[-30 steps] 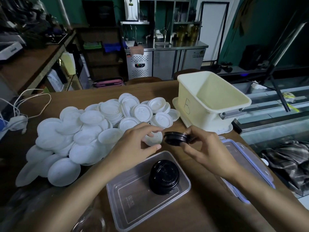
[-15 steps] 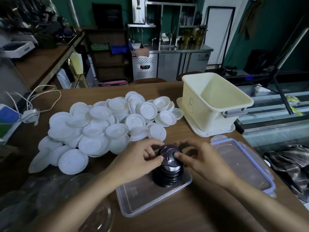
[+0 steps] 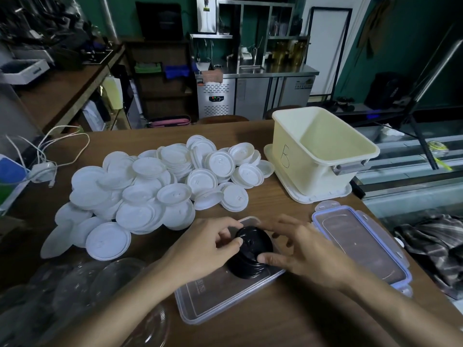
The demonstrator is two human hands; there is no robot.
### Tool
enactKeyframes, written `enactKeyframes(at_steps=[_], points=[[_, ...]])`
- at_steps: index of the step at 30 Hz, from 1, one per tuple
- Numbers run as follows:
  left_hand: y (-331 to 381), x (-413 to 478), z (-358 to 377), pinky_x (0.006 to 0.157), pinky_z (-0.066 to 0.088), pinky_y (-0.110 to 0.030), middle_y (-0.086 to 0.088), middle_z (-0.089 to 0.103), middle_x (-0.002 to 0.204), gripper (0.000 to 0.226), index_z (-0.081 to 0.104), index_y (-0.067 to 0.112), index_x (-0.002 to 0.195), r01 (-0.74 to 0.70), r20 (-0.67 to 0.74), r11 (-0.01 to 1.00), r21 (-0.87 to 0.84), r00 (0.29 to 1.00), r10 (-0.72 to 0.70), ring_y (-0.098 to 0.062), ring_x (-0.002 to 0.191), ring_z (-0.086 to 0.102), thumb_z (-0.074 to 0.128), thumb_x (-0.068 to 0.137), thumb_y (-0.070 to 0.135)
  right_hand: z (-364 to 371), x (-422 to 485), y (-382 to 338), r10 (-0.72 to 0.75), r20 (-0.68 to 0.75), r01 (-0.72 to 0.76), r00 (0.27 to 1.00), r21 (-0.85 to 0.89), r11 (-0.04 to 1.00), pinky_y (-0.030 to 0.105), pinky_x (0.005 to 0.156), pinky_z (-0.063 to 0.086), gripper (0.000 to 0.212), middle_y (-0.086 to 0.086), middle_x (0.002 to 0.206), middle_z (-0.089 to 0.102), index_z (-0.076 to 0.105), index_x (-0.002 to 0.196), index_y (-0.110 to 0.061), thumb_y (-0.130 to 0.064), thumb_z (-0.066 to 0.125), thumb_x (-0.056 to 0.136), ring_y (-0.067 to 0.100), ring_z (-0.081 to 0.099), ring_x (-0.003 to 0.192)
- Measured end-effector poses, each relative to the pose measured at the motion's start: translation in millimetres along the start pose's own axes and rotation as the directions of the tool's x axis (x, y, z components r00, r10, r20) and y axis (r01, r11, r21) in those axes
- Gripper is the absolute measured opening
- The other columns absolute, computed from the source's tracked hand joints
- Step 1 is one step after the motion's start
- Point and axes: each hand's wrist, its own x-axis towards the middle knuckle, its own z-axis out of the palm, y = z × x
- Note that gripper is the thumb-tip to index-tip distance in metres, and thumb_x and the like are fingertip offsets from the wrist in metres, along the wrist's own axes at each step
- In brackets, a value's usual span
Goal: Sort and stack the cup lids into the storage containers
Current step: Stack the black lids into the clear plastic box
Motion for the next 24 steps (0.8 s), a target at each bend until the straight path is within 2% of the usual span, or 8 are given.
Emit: enactKeyframes(at_steps=[5, 9, 13, 16, 18, 20, 24], points=[[-1.9, -1.2, -0.6, 0.082, 0.061, -0.028, 0.012, 0.066, 0.104, 0.043, 0.073, 0.037, 0.123, -0.008, 0.036, 0.997, -0.08, 0.999, 0.011, -0.004, 0.085, 0.073, 0.085, 0.083, 0.043, 2.8, 2.4, 0.5, -0.031, 0.012, 0.032, 0.999, -0.083, 0.996, 0.005, 0.092, 0.031, 0.069, -0.038, 0.116, 0.048, 0.055, 0.146, -0.035, -0.063, 0.071, 0.086, -0.015, 0.044, 0.116], [-4.6, 1.5, 1.8, 0.085, 0.062, -0.033, 0.009, 0.066, 0.109, 0.053, 0.072, 0.031, 0.128, -0.014, 0.057, 0.995, -0.103, 0.998, 0.02, -0.007, 0.085, 0.075, 0.091, 0.079, 0.038, 6.3, 5.0, 5.0, -0.052, 0.039, 0.057, 0.998, -0.147, 0.987, 0.019, 0.104, 0.038, 0.078, -0.031, 0.129, 0.047, 0.052, 0.149, -0.033, -0.077, 0.06, 0.084, -0.006, 0.043, 0.124], [-12.3, 3.9, 4.7, 0.086, 0.062, -0.033, 0.01, 0.066, 0.111, 0.061, 0.071, 0.022, 0.132, -0.009, 0.058, 0.995, -0.099, 0.998, 0.015, -0.005, 0.085, 0.075, 0.092, 0.076, 0.036, 8.4, 8.6, 6.4, -0.054, 0.054, 0.064, 0.997, -0.188, 0.98, 0.026, 0.104, 0.043, 0.079, -0.024, 0.132, 0.047, 0.051, 0.15, -0.032, -0.077, 0.058, 0.086, -0.003, 0.042, 0.12], [-16.4, 6.3, 7.1, 0.086, 0.061, -0.035, 0.014, 0.063, 0.113, 0.067, 0.069, 0.021, 0.137, -0.023, 0.066, 1.0, -0.02, 0.998, 0.024, -0.002, 0.084, 0.073, 0.09, 0.078, 0.043, 9.7, 8.4, 5.8, -0.058, 0.047, 0.067, 0.997, -0.206, 0.976, 0.031, 0.101, 0.047, 0.077, -0.023, 0.133, 0.048, 0.051, 0.15, -0.033, -0.075, 0.059, 0.087, 0.0, 0.043, 0.119], [-17.9, 7.1, 7.5, 0.087, 0.058, -0.033, 0.017, 0.061, 0.111, 0.07, 0.065, 0.025, 0.141, -0.041, 0.08, 0.996, 0.084, 0.996, 0.034, 0.001, 0.084, 0.07, 0.085, 0.079, 0.053, 10.8, 7.9, 4.9, -0.057, 0.038, 0.064, 0.998, -0.206, 0.977, 0.034, 0.098, 0.05, 0.075, -0.024, 0.132, 0.048, 0.051, 0.149, -0.034, -0.075, 0.058, 0.086, 0.002, 0.043, 0.119], [-16.8, 7.0, 6.1, 0.084, 0.053, -0.025, 0.018, 0.06, 0.108, 0.072, 0.063, 0.029, 0.144, -0.062, 0.092, 0.981, 0.184, 0.995, 0.046, 0.003, 0.081, 0.063, 0.079, 0.081, 0.06, 12.0, 8.0, 4.9, -0.057, 0.032, 0.063, 0.998, -0.206, 0.977, 0.036, 0.096, 0.051, 0.076, -0.023, 0.13, 0.048, 0.052, 0.148, -0.034, -0.076, 0.056, 0.085, 0.003, 0.044, 0.117], [-9.7, 11.3, 3.4, 0.072, 0.036, -0.013, 0.018, 0.06, 0.113, 0.072, 0.059, 0.034, 0.146, -0.111, 0.133, 0.959, 0.261, 0.988, 0.078, 0.011, 0.076, 0.051, 0.075, 0.082, 0.064, 13.7, 5.5, 6.3, -0.05, 0.01, 0.051, 0.999, -0.199, 0.979, 0.029, 0.1, 0.047, 0.075, -0.023, 0.128, 0.048, 0.054, 0.147, -0.03, -0.072, 0.061, 0.085, -0.001, 0.043, 0.119]])
